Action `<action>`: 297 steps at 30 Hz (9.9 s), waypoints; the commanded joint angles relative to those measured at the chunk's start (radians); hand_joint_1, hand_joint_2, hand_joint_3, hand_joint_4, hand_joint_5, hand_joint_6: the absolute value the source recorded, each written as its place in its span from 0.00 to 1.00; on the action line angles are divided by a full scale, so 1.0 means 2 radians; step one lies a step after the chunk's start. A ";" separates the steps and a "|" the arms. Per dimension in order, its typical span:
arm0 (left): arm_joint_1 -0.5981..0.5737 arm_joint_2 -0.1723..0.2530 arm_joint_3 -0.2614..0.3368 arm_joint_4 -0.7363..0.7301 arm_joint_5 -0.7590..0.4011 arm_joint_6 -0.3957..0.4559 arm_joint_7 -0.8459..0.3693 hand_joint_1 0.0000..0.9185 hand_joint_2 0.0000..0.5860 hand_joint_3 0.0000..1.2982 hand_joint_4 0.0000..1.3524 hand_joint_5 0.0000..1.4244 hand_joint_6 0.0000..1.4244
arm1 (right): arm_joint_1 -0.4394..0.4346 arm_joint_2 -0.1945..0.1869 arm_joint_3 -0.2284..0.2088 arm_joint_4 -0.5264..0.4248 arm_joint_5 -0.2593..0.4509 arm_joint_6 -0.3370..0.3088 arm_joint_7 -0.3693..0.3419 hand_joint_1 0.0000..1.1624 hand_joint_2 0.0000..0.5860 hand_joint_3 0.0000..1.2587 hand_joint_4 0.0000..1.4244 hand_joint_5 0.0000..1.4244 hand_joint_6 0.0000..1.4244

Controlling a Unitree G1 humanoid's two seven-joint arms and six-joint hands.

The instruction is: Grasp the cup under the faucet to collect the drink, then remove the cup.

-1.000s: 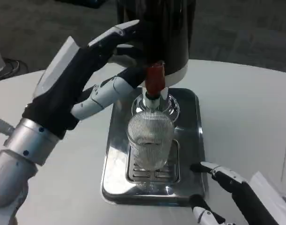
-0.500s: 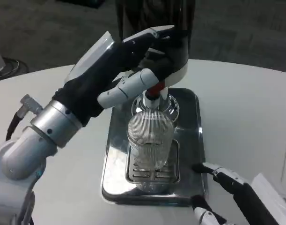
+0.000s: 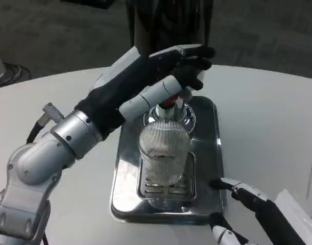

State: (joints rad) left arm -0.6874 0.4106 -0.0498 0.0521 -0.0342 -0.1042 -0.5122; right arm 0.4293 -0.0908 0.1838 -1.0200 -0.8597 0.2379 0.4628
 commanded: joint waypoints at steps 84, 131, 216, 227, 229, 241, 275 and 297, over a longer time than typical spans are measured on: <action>0.018 0.110 -0.013 -0.025 0.077 -0.078 -0.036 0.00 0.16 0.07 0.00 0.08 0.18 | -0.255 -0.038 -0.017 0.308 0.247 -0.051 -0.143 0.57 0.36 0.03 0.02 0.04 0.09; -0.020 0.130 -0.034 -0.004 0.116 -0.113 -0.052 0.00 0.17 0.08 0.00 0.08 0.18 | -0.345 -0.023 0.004 0.431 0.273 -0.089 -0.167 0.57 0.36 0.04 0.03 0.04 0.09; -0.070 0.128 -0.067 0.045 0.145 -0.168 -0.061 0.00 0.19 0.09 0.01 0.07 0.19 | -0.376 0.024 0.009 0.529 0.276 -0.112 -0.248 0.57 0.36 0.00 0.02 0.03 0.09; -0.071 0.131 -0.066 0.040 0.145 -0.165 -0.065 0.00 0.19 0.09 0.01 0.07 0.19 | -0.380 0.038 0.013 0.547 0.274 -0.116 -0.272 0.58 0.35 0.00 0.02 0.03 0.09; -0.071 0.132 -0.066 0.037 0.144 -0.164 -0.066 0.00 0.19 0.09 0.01 0.07 0.19 | -0.380 0.041 0.014 0.550 0.271 -0.117 -0.277 0.59 0.35 0.00 0.01 0.02 0.09; -0.067 0.137 -0.064 0.028 0.145 -0.157 -0.071 0.00 0.20 0.10 0.02 0.07 0.19 | -0.383 0.066 0.022 0.578 0.256 -0.124 -0.314 0.59 0.35 0.00 0.01 0.02 0.08; -0.055 0.153 -0.056 0.020 0.145 -0.153 -0.072 0.00 0.21 0.10 0.03 0.08 0.19 | -0.390 0.111 0.044 0.648 0.214 -0.159 -0.448 0.66 0.40 0.28 0.32 0.31 0.20; -0.044 0.105 0.013 0.042 0.085 -0.174 -0.003 0.00 0.18 0.07 0.06 0.13 0.24 | -0.393 0.109 0.040 0.664 0.214 -0.171 -0.482 0.74 0.33 0.53 0.57 0.60 0.33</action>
State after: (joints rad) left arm -0.7773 0.6295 -0.0503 0.1284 0.1602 -0.4391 -0.5485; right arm -0.3757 0.1021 0.2656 0.2911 -0.4310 -0.0952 -0.4859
